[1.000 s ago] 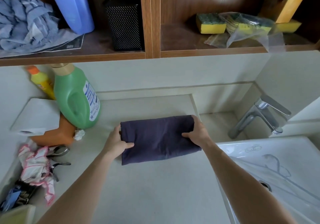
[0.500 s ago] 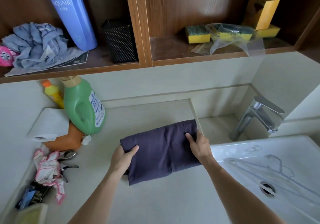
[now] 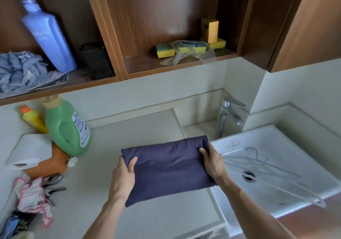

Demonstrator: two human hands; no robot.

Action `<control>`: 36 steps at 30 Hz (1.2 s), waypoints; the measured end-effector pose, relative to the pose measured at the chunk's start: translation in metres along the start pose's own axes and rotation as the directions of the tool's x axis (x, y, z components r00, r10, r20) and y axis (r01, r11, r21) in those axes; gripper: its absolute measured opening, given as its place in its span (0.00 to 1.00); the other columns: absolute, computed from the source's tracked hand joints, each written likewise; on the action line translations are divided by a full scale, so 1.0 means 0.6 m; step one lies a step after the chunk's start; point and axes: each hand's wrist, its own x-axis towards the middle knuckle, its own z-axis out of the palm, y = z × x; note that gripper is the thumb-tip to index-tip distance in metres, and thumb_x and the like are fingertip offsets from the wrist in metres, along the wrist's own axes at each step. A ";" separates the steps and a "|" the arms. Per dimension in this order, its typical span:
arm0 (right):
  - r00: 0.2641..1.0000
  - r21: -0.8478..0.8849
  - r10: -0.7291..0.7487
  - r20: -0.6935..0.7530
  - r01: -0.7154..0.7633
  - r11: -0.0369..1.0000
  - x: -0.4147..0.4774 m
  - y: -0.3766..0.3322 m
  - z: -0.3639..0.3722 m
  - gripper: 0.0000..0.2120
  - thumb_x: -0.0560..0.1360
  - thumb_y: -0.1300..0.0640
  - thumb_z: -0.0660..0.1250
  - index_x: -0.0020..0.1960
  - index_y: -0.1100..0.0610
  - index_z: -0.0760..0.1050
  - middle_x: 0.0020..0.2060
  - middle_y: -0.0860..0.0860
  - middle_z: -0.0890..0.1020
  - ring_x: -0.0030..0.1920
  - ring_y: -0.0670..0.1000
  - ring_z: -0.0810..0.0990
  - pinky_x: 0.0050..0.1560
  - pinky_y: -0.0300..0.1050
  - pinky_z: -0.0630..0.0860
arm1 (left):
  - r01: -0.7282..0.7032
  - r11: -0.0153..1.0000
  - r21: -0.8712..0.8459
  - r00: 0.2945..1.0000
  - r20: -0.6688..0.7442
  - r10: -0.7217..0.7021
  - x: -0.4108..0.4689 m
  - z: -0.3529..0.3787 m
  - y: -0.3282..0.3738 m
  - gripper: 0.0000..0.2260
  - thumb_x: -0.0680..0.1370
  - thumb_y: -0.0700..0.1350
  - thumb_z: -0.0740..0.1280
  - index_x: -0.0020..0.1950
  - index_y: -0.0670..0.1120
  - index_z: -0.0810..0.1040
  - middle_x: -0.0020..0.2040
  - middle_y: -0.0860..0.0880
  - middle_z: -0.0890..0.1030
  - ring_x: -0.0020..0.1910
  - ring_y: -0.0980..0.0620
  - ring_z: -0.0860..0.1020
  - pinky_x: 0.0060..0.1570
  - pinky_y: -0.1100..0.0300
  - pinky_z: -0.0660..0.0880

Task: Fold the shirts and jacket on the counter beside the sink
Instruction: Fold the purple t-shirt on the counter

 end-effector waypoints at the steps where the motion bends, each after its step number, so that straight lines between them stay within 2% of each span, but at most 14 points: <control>1: 0.999 -0.006 0.010 -0.052 -0.010 1.000 -0.022 0.007 -0.026 0.12 0.81 0.50 0.63 0.41 0.49 0.64 0.31 0.42 0.75 0.35 0.53 0.71 0.37 0.45 0.60 | -0.001 0.999 -0.050 0.999 0.036 0.003 -0.010 0.009 0.010 0.14 0.80 0.61 0.60 0.49 0.51 0.72 0.39 0.51 0.79 0.41 0.45 0.78 0.41 0.51 0.72; 4: 0.971 -0.040 0.096 -0.217 -0.107 0.993 -0.118 0.053 -0.124 0.12 0.80 0.51 0.65 0.43 0.54 0.66 0.33 0.49 0.77 0.37 0.60 0.73 0.38 0.47 0.62 | 0.035 0.987 -0.155 0.965 0.263 0.007 -0.051 0.058 0.053 0.15 0.78 0.60 0.66 0.44 0.49 0.77 0.39 0.50 0.81 0.41 0.46 0.80 0.37 0.55 0.72; 6: 0.924 -0.058 0.184 -0.336 -0.215 0.975 -0.206 0.093 -0.202 0.10 0.80 0.51 0.65 0.47 0.56 0.69 0.37 0.52 0.80 0.41 0.61 0.75 0.42 0.46 0.64 | 0.093 0.985 -0.146 0.880 0.475 -0.013 -0.099 0.109 0.093 0.17 0.77 0.60 0.68 0.43 0.46 0.78 0.40 0.49 0.82 0.41 0.48 0.80 0.34 0.58 0.70; 10: 0.768 -0.075 0.275 -0.578 -0.386 0.919 -0.383 0.150 -0.354 0.10 0.81 0.51 0.64 0.52 0.59 0.71 0.45 0.60 0.81 0.49 0.64 0.78 0.46 0.51 0.69 | 0.231 0.964 -0.133 0.614 0.788 -0.039 -0.249 0.218 0.171 0.20 0.75 0.61 0.71 0.49 0.43 0.82 0.46 0.47 0.84 0.46 0.46 0.82 0.42 0.57 0.76; 12: 0.678 -0.064 0.287 -0.677 -0.442 0.894 -0.468 0.176 -0.423 0.11 0.82 0.52 0.63 0.53 0.60 0.72 0.50 0.63 0.80 0.51 0.64 0.78 0.49 0.53 0.70 | 0.271 0.953 -0.133 0.454 0.891 -0.005 -0.340 0.264 0.189 0.19 0.74 0.57 0.73 0.52 0.41 0.83 0.47 0.45 0.86 0.43 0.46 0.85 0.39 0.60 0.78; 15: 0.549 -0.036 0.296 -0.782 -0.514 0.857 -0.580 0.225 -0.504 0.10 0.81 0.51 0.64 0.46 0.55 0.68 0.42 0.61 0.80 0.45 0.65 0.78 0.39 0.49 0.59 | 0.117 0.977 -0.177 0.251 0.957 0.144 -0.459 0.322 0.195 0.15 0.71 0.49 0.78 0.52 0.42 0.84 0.51 0.44 0.86 0.44 0.52 0.85 0.44 0.59 0.81; 17: 0.490 0.014 0.335 -0.805 -0.548 0.836 -0.640 0.266 -0.545 0.11 0.80 0.49 0.65 0.44 0.51 0.66 0.36 0.53 0.77 0.40 0.61 0.75 0.37 0.46 0.55 | -0.179 0.968 -0.178 0.174 0.962 0.210 -0.521 0.368 0.197 0.14 0.73 0.49 0.77 0.55 0.45 0.83 0.54 0.46 0.85 0.47 0.55 0.84 0.45 0.62 0.79; 20: 0.467 0.067 0.399 -0.789 -0.579 0.812 -0.694 0.332 -0.581 0.10 0.79 0.45 0.65 0.46 0.48 0.66 0.36 0.46 0.75 0.40 0.53 0.72 0.40 0.46 0.62 | -0.652 0.755 -0.074 0.159 0.960 0.231 -0.578 0.447 0.201 0.16 0.76 0.56 0.72 0.55 0.44 0.80 0.53 0.44 0.84 0.49 0.45 0.81 0.41 0.59 0.71; 22: 0.461 0.136 0.466 -0.755 -0.585 0.799 -0.713 0.395 -0.596 0.11 0.79 0.44 0.65 0.49 0.50 0.68 0.42 0.51 0.79 0.44 0.54 0.76 0.44 0.47 0.68 | -0.782 0.621 0.043 0.193 0.965 0.176 -0.603 0.500 0.199 0.18 0.78 0.61 0.67 0.51 0.45 0.76 0.55 0.41 0.82 0.45 0.45 0.78 0.43 0.57 0.69; 24: 0.463 0.208 0.537 -0.705 -0.589 0.781 -0.717 0.467 -0.616 0.11 0.79 0.45 0.64 0.51 0.51 0.68 0.48 0.55 0.81 0.47 0.56 0.77 0.46 0.48 0.69 | -0.801 0.586 0.122 0.251 0.957 0.144 -0.628 0.559 0.201 0.20 0.79 0.63 0.64 0.52 0.46 0.74 0.57 0.40 0.81 0.45 0.45 0.77 0.45 0.56 0.69; 26: 0.454 0.253 0.586 -0.672 -0.602 0.757 -0.712 0.515 -0.628 0.11 0.80 0.47 0.65 0.52 0.54 0.68 0.50 0.58 0.81 0.48 0.57 0.77 0.47 0.48 0.68 | -0.776 0.608 0.169 0.300 0.947 0.119 -0.646 0.606 0.204 0.23 0.80 0.62 0.62 0.59 0.43 0.76 0.60 0.39 0.80 0.53 0.41 0.79 0.47 0.55 0.69; 29: 0.415 0.335 0.645 -0.642 -0.605 0.723 -0.706 0.572 -0.637 0.10 0.80 0.50 0.64 0.52 0.56 0.68 0.48 0.59 0.81 0.49 0.60 0.78 0.47 0.51 0.71 | -0.712 0.681 0.175 0.315 0.945 0.087 -0.669 0.656 0.204 0.22 0.80 0.59 0.64 0.63 0.42 0.76 0.63 0.39 0.80 0.60 0.39 0.78 0.52 0.55 0.71; 32: 0.432 0.364 0.696 -0.574 -0.627 0.689 -0.699 0.624 -0.642 0.07 0.80 0.55 0.64 0.56 0.55 0.68 0.51 0.57 0.81 0.53 0.59 0.78 0.49 0.49 0.70 | -0.647 0.740 0.182 0.296 0.955 0.024 -0.672 0.692 0.181 0.15 0.80 0.54 0.67 0.59 0.45 0.79 0.58 0.44 0.82 0.54 0.44 0.79 0.49 0.55 0.72; 36: 0.471 0.351 0.736 -0.486 -0.666 0.658 -0.686 0.715 -0.610 0.12 0.78 0.64 0.61 0.57 0.51 0.65 0.49 0.50 0.79 0.50 0.56 0.77 0.49 0.47 0.69 | -0.661 0.704 0.258 0.341 0.940 -0.024 -0.653 0.773 0.104 0.08 0.78 0.50 0.71 0.51 0.47 0.80 0.54 0.44 0.84 0.50 0.43 0.80 0.45 0.55 0.71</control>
